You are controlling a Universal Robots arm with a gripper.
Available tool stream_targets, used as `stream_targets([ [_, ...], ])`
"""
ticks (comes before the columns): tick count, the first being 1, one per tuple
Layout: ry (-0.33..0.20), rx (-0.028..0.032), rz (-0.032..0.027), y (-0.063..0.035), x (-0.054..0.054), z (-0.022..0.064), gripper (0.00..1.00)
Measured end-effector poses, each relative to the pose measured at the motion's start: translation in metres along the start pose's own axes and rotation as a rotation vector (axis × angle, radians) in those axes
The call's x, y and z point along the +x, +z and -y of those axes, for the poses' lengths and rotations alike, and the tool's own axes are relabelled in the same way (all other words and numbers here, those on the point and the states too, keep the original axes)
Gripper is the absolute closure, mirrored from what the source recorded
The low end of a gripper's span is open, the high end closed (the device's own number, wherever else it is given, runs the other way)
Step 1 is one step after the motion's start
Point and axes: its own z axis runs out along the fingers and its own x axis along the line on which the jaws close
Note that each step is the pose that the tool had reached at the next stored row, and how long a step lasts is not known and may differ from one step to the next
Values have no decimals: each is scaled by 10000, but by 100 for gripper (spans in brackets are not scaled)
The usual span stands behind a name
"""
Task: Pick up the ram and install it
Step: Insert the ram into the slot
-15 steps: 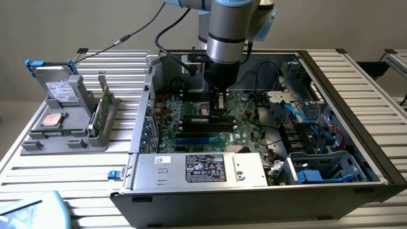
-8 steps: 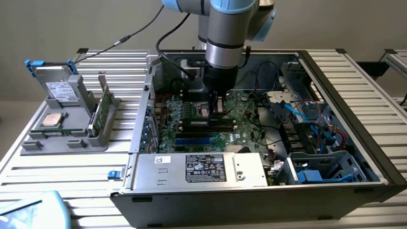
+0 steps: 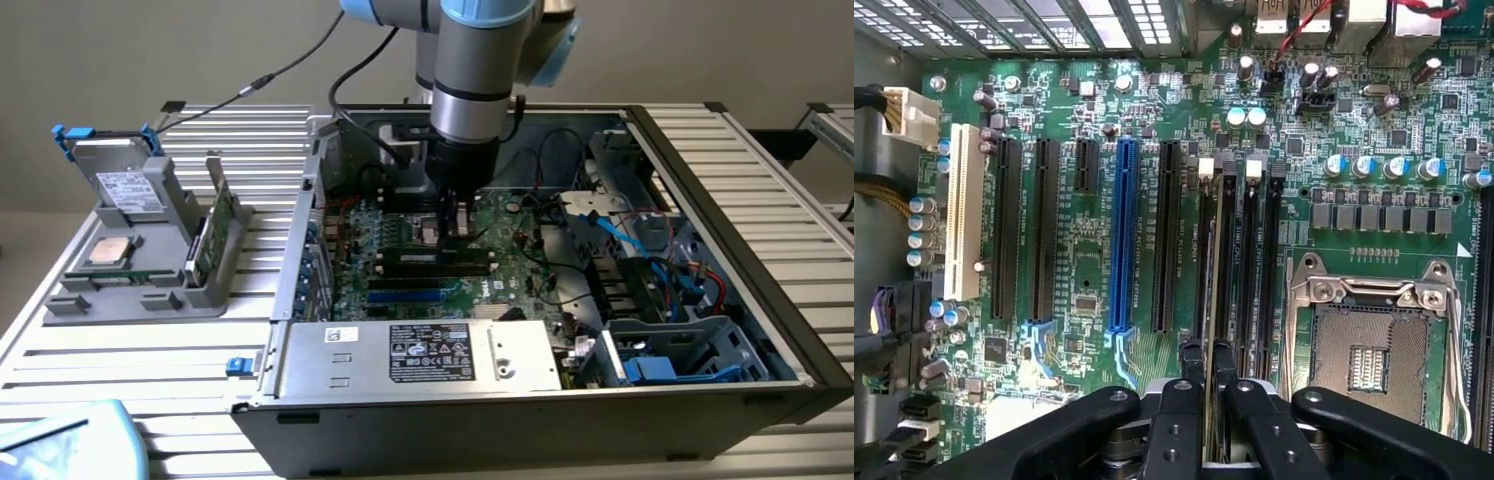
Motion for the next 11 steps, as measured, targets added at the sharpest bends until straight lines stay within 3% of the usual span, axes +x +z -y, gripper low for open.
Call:
stream_targets([
  [11, -254, 30, -23, -18, 8, -4, 86],
])
